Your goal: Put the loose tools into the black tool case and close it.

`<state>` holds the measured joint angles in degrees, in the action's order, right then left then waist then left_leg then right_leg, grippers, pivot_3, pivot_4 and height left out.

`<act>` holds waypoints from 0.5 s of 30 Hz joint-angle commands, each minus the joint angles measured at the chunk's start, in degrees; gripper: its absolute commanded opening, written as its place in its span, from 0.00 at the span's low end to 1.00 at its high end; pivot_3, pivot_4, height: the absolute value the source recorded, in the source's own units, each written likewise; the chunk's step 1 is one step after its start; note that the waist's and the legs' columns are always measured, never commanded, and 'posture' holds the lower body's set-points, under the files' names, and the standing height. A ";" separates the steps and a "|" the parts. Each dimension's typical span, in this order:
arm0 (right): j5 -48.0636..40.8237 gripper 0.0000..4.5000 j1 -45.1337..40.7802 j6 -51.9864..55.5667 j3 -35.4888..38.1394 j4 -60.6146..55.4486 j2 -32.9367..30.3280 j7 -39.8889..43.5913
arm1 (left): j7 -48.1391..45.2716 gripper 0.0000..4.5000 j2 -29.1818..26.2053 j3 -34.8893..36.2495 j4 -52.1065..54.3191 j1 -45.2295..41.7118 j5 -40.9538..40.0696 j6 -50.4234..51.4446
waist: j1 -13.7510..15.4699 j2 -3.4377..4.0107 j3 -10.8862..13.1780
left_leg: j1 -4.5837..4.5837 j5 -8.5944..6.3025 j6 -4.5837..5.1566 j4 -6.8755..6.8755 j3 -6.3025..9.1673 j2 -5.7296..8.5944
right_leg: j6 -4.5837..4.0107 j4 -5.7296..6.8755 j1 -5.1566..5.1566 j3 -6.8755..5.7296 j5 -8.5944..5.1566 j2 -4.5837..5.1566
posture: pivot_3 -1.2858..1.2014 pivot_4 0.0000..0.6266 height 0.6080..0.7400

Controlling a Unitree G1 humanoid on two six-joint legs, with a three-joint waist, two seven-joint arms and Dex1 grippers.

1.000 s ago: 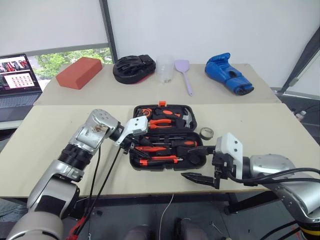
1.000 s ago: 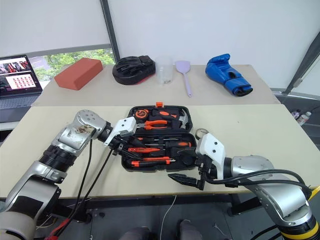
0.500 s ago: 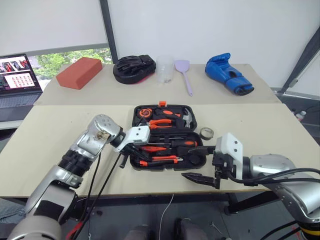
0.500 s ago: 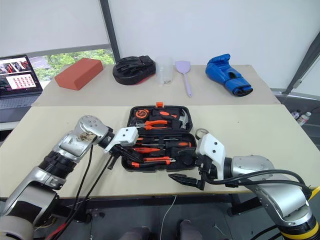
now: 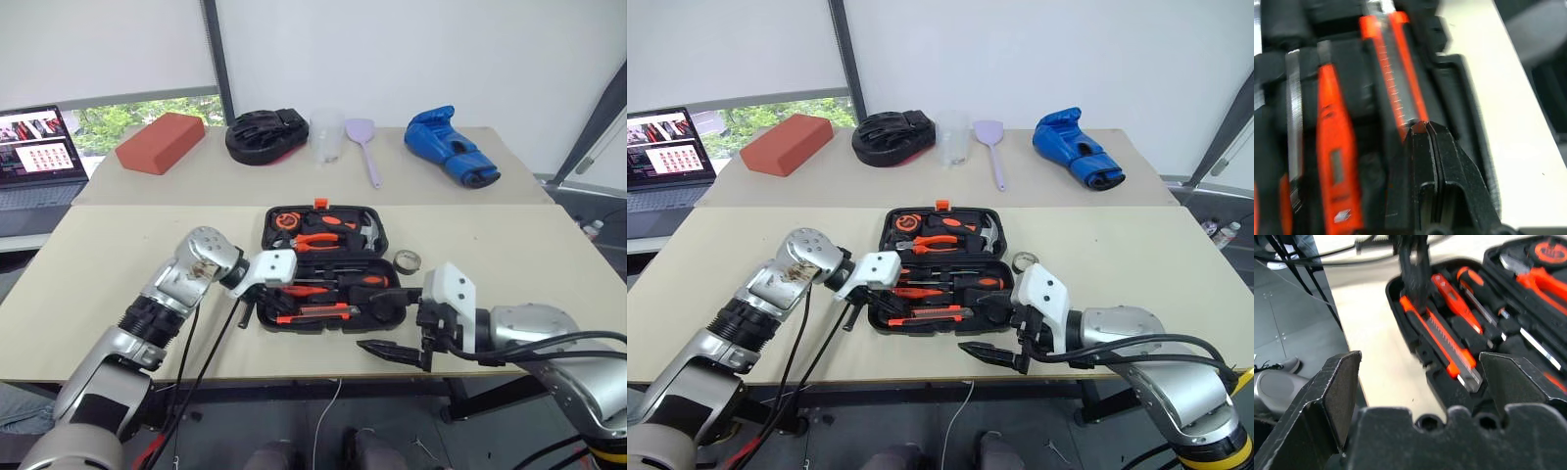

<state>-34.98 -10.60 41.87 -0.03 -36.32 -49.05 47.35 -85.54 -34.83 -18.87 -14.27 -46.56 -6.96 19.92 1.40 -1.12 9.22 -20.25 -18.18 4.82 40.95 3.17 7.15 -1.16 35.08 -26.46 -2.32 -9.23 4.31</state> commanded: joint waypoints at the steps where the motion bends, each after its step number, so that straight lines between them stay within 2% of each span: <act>1: 1.61 1.00 -0.15 -1.21 6.37 6.02 -4.55 2.46 | 3.80 0.25 -0.36 13.26 6.20 1.17 -11.13 4.68 | -0.06 -0.01 0.01 | -0.02 0.00 0.00 0.03 0.00 0.01 | 0.00 0.00 -0.02 -0.01 0.00 0.00 | 0.52 0.24 1.00; 4: 4.55 1.00 -1.86 -4.97 6.08 13.00 -7.68 6.11 | 5.64 0.51 -1.24 16.38 10.39 3.72 -14.16 7.65 | -0.33 -0.01 0.00 | 0.03 0.00 -0.01 0.00 -0.01 0.02 | 0.00 -0.07 0.02 -0.01 0.00 0.01 | 0.52 0.24 1.00; 6: 7.57 1.00 -4.91 -8.58 4.21 19.39 -9.07 8.95 | 5.28 0.64 -2.47 16.83 13.57 5.38 -15.97 9.79 | -0.51 -0.01 0.00 | 0.05 0.00 -0.01 -0.02 -0.01 0.01 | 0.00 -0.09 0.03 -0.02 0.00 0.01 | 0.52 0.24 1.00; 7: 9.31 1.00 -7.33 -10.43 2.84 23.30 -9.25 10.33 | 5.31 0.74 -2.90 17.01 15.01 6.13 -16.82 10.56 | -0.69 0.00 0.01 | 0.05 0.00 -0.01 -0.02 -0.01 0.02 | -0.01 -0.07 0.03 -0.02 0.00 0.01 | 0.52 0.24 1.00; 8: 11.77 1.00 -10.97 -12.85 0.66 28.50 -8.92 11.77 | 5.41 0.75 -3.17 17.21 16.21 6.63 -17.89 11.83 | -0.80 0.00 0.01 | 0.05 0.00 -0.02 -0.01 -0.03 0.03 | -0.01 -0.07 0.03 0.00 0.00 0.02 | 0.52 0.24 1.00; 9: 13.97 1.00 -14.23 -14.92 -1.32 32.98 -8.35 13.01 | 5.55 0.89 -3.38 17.31 17.07 6.96 -18.70 12.75 | -0.83 -0.01 0.02 | 0.06 0.00 -0.03 0.03 -0.04 0.02 | -0.01 -0.07 0.08 0.00 0.01 0.02 | 0.52 0.24 1.00; 10: 16.24 1.00 -17.52 -17.22 -3.41 37.42 -7.46 14.21 | 5.73 0.95 -3.60 17.31 17.72 7.28 -19.21 13.30 | -0.90 -0.01 0.02 | 0.06 0.00 -0.04 0.05 -0.06 0.02 | -0.02 -0.07 0.08 0.01 0.02 0.02 | 0.52 0.24 1.00; 11: 18.26 1.00 -20.40 -19.27 -5.24 41.34 -6.49 15.20 | 5.76 0.99 -3.82 17.24 18.23 7.56 -19.55 13.50 | -0.98 -0.01 0.02 | 0.07 0.01 -0.05 0.04 -0.06 0.02 | -0.03 -0.07 0.09 0.02 0.04 0.03 | 0.52 0.24 1.00; 15: 28.77 1.00 -30.95 -31.19 -13.29 57.44 -1.52 17.56 | 6.19 0.99 -5.48 16.30 20.82 9.59 -19.31 12.66 | -1.32 0.01 0.03 | 0.13 0.03 -0.09 -0.07 -0.08 -0.02 | -0.08 -0.04 0.09 0.04 0.04 0.01 | 0.52 0.24 1.00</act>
<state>-10.55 -39.14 16.74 -11.11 16.27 -51.31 63.67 -79.60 -39.35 -2.80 4.20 -37.23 -25.80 33.13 0.08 -1.11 9.25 -20.11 -18.15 4.73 40.85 3.09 7.12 -1.26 35.03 -26.39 -2.30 -9.19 4.33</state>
